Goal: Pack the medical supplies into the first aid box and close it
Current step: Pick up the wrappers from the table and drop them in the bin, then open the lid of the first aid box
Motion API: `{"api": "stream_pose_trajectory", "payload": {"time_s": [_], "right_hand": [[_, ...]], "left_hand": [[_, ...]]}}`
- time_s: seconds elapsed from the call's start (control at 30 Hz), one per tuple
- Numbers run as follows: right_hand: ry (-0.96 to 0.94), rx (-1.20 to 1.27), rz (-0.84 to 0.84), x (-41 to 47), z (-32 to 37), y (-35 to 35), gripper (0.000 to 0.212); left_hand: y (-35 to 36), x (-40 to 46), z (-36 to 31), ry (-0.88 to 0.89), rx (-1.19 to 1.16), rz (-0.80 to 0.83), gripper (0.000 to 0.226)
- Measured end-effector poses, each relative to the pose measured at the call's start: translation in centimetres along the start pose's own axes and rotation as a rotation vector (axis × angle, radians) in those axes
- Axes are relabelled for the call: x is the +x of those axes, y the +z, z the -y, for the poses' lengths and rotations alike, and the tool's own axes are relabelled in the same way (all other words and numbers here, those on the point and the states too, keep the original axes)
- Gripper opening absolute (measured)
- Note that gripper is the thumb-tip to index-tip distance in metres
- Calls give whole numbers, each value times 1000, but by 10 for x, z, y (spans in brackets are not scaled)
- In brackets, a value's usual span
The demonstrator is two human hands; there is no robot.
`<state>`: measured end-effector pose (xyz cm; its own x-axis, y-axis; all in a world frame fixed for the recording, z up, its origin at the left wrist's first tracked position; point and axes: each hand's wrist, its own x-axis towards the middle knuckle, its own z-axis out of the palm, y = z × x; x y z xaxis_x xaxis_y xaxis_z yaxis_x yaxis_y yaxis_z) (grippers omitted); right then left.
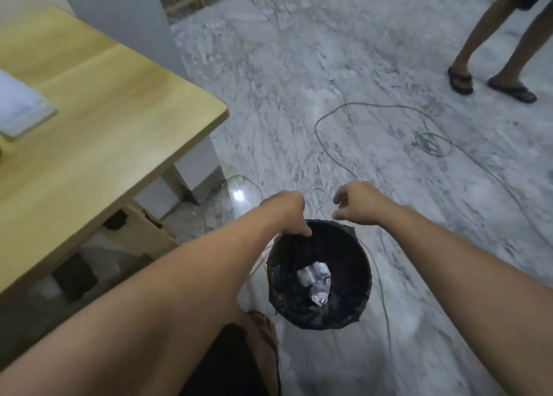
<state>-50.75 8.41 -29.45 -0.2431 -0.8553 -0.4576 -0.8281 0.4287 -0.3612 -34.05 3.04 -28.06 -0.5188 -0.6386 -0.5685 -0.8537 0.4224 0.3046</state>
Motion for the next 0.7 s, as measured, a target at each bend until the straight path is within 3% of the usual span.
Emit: {"api": "stream_pose_trajectory", "payload": {"time_s": [0.4, 0.7], "right_hand": [[-256, -188, -118, -91, 149, -157, 40], [-557, -243, -207, -162, 319, -173, 40]], "left_hand": [[-165, -144, -5, 163, -43, -245, 68], [-224, -300, 101, -23, -44, -551, 64]]}}
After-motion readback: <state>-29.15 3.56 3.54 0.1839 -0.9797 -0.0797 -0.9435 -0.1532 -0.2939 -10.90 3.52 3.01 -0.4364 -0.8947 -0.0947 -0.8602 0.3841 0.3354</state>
